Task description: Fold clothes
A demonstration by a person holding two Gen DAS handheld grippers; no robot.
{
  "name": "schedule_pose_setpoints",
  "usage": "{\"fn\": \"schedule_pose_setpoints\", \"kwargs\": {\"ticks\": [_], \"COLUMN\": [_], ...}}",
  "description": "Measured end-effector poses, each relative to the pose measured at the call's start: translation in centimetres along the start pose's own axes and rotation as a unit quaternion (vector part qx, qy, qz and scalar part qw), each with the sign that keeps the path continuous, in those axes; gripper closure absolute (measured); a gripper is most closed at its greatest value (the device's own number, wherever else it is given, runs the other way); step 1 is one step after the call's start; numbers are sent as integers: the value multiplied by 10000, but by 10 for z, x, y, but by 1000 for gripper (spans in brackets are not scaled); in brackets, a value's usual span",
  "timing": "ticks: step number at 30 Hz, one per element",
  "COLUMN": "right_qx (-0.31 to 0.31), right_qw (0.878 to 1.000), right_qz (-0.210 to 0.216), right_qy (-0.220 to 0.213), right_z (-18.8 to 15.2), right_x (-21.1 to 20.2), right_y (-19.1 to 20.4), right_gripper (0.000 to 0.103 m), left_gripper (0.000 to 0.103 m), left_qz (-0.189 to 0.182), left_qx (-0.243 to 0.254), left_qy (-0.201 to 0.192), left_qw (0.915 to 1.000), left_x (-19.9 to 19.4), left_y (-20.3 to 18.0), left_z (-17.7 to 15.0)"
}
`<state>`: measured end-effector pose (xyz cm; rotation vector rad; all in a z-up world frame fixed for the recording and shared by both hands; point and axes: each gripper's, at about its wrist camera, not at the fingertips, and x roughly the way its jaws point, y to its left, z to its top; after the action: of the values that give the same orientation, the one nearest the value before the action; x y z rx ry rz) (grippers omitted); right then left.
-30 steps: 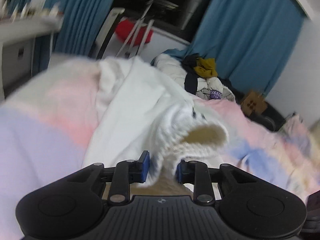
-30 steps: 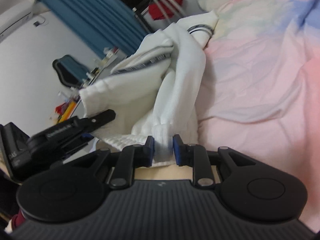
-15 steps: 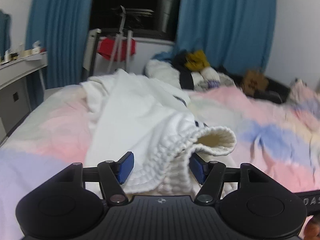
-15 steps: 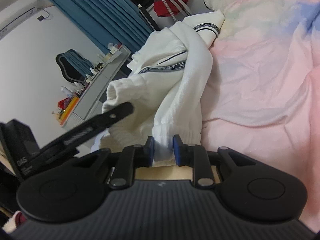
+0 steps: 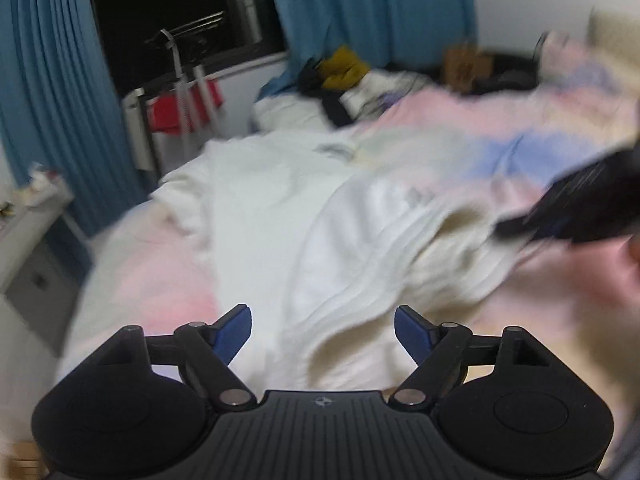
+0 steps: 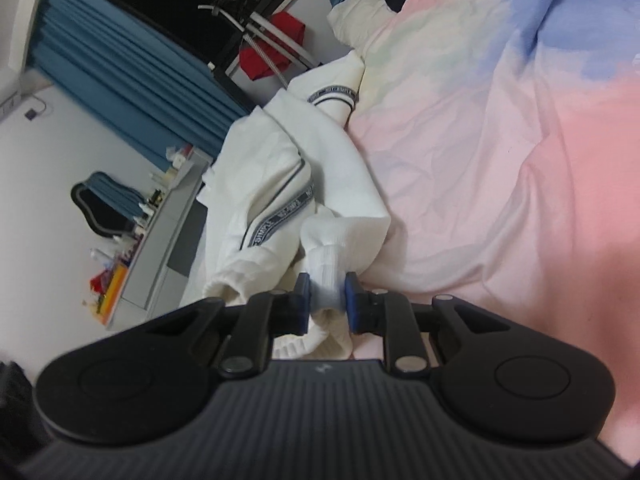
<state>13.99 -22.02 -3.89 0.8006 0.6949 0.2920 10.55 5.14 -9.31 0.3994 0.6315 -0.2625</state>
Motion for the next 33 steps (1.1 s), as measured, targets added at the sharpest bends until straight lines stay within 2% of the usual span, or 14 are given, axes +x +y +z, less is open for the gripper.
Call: {"fn": "schedule_pose_setpoints", "kwargs": {"ticks": [2, 5, 7, 8, 9, 12, 15, 17, 22, 25, 28, 31, 33], "right_qx": [-22, -38, -63, -80, -83, -96, 47, 101, -98, -396, -751, -1097, -1299], "right_qw": [10000, 10000, 10000, 10000, 9999, 9998, 9986, 9975, 9896, 9837, 9753, 9708, 9673], "right_qz": [16, 25, -14, -45, -50, 118, 440, 568, 1373, 1595, 1724, 1370, 1186], "right_qy": [-21, -16, -2, 17, 27, 132, 284, 401, 422, 732, 1161, 1635, 1824], "right_z": [-1, -1, -1, -1, -1, -4, -12, -17, -31, -54, -82, -116, -133], "right_x": [-2, 0, 2, 3, 2, -1, -4, -6, -6, 25, 65, 112, 133], "right_y": [1, 0, -1, -2, -2, 1, 9, 22, 86, 122, 155, 162, 162], "right_gripper": [82, 82, 82, 82, 82, 83, 83, 84, 84, 84, 84, 84, 84], "left_gripper": [26, 32, 62, 72, 90, 91, 92, 92, 92, 93, 93, 92, 92], "left_qz": [145, 551, 645, 587, 492, 444, 461, 497, 826, 1301, 1681, 1831, 1843], "left_qx": [187, 266, -155, -492, -852, -1671, -2169, -2371, -2945, -3138, -3140, -3264, -3389], "left_qy": [236, 144, -10, -74, -152, -598, -1067, -1238, -1449, -1284, -798, -176, 24], "left_qw": [9994, 9980, 9978, 9970, 9950, 9831, 9693, 9623, 9410, 9317, 9310, 9271, 9226], "left_x": [16, 32, 35, 33, 29, 6, -27, -43, -73, -68, -45, -15, -4], "left_y": [-2, -3, 9, 18, 29, 60, 92, 119, 199, 246, 277, 297, 304], "left_z": [-5, -2, 8, 12, 17, 28, 37, 50, 66, 59, 30, -10, -32]}}
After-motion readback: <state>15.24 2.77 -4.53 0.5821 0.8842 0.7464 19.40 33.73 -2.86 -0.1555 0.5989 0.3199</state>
